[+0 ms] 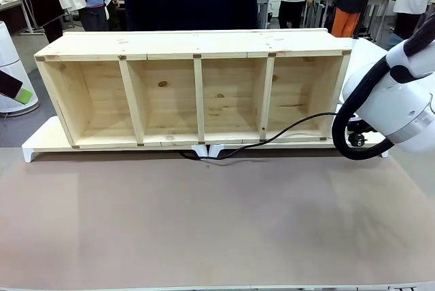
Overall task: Perform cable management.
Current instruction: Pull the grasped Power Cable to the location of the Power Strip.
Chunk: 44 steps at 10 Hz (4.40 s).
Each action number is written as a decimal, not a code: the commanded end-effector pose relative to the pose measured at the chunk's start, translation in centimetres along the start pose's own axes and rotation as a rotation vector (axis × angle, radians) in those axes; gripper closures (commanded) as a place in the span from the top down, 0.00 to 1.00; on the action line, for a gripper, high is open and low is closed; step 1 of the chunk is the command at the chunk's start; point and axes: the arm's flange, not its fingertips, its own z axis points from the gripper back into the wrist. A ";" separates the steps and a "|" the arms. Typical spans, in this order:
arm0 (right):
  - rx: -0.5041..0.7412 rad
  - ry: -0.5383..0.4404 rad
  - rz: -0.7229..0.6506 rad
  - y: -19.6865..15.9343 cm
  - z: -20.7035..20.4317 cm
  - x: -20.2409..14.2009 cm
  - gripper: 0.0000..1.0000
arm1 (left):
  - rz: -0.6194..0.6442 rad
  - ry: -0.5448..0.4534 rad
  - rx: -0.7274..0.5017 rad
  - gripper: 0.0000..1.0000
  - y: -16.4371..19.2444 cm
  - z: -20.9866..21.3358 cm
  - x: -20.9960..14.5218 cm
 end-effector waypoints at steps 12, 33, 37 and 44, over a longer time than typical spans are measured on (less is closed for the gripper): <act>-0.103 -0.242 0.046 0.0 2.2 6.0 0.16 | 0.004 -0.001 -0.005 1.00 0.0 0.0 0.0; -0.059 -0.218 -0.017 -4.2 -5.7 12.2 0.16 | 0.004 -0.001 -0.005 1.00 0.0 0.0 0.0; -0.082 -0.201 -0.029 -3.1 -5.1 11.7 0.16 | 0.004 -0.001 -0.005 1.00 0.0 0.0 0.0; -0.082 -0.201 -0.029 -3.1 -5.1 11.7 0.16 | 0.004 -0.001 -0.005 1.00 0.0 0.0 0.0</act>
